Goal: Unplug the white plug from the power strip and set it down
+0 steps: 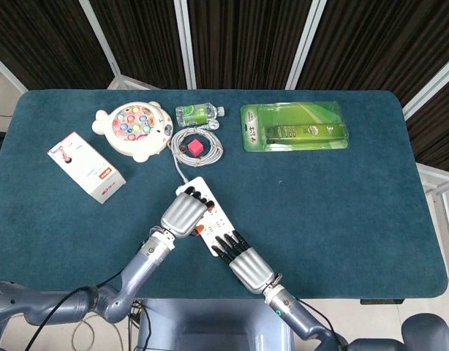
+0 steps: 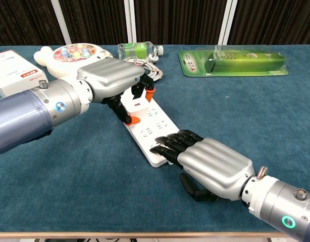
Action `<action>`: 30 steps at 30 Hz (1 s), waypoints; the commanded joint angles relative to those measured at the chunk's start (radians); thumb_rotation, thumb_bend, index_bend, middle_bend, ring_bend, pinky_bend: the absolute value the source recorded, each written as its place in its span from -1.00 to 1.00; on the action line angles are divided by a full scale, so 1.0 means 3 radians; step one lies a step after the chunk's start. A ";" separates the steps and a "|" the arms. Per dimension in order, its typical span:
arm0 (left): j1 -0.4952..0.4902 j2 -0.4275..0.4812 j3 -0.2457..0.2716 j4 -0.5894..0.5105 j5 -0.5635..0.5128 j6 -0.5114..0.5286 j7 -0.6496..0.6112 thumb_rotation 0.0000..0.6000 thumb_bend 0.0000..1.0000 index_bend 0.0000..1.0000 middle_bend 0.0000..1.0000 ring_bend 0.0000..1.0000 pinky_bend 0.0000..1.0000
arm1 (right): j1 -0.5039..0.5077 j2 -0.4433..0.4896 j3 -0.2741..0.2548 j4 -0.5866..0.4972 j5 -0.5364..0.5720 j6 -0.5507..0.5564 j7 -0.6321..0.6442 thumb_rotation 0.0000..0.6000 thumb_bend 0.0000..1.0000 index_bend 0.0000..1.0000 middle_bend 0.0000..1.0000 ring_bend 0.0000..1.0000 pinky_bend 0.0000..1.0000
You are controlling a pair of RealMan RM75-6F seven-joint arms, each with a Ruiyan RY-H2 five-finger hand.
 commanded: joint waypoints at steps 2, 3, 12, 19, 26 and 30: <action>0.0039 0.0041 0.0030 -0.0027 0.0012 0.0022 -0.0004 1.00 -0.12 0.44 0.58 -0.28 -0.45 | -0.0004 -0.0002 -0.0008 -0.0007 -0.0005 0.0002 -0.0006 1.00 0.67 -0.85 -0.77 -0.86 -0.86; 0.0046 0.0053 0.0030 -0.0035 0.0016 0.0027 -0.0010 1.00 -0.12 0.44 0.58 -0.28 -0.45 | -0.0007 -0.0004 -0.0011 -0.0008 -0.0005 0.0003 -0.0010 1.00 0.67 -0.85 -0.77 -0.86 -0.86; 0.0045 0.0092 -0.0016 -0.0055 0.0064 0.0022 -0.0062 1.00 -0.12 0.44 0.58 -0.28 -0.45 | -0.0021 -0.0045 -0.0030 0.0003 0.0000 -0.0006 -0.0048 1.00 0.67 -0.85 -0.77 -0.86 -0.86; 0.0013 0.0091 -0.0108 -0.0104 0.0060 0.0029 -0.0088 1.00 -0.12 0.44 0.58 -0.28 -0.45 | -0.0026 -0.0053 -0.0024 -0.0016 0.0004 0.0002 -0.0097 1.00 0.67 -0.85 -0.77 -0.86 -0.86; -0.0014 0.0188 -0.0256 -0.0216 0.0090 0.0099 -0.0140 1.00 -0.12 0.44 0.58 -0.28 -0.45 | -0.0027 -0.0048 0.0014 -0.0063 0.0006 0.0039 -0.0151 1.00 0.67 -0.85 -0.77 -0.86 -0.86; -0.0001 0.0268 -0.0288 -0.0259 0.0040 0.0103 -0.0155 1.00 -0.12 0.43 0.58 -0.28 -0.45 | -0.0023 -0.0033 0.0062 -0.0102 -0.0024 0.0109 -0.0186 1.00 0.67 -0.85 -0.77 -0.86 -0.86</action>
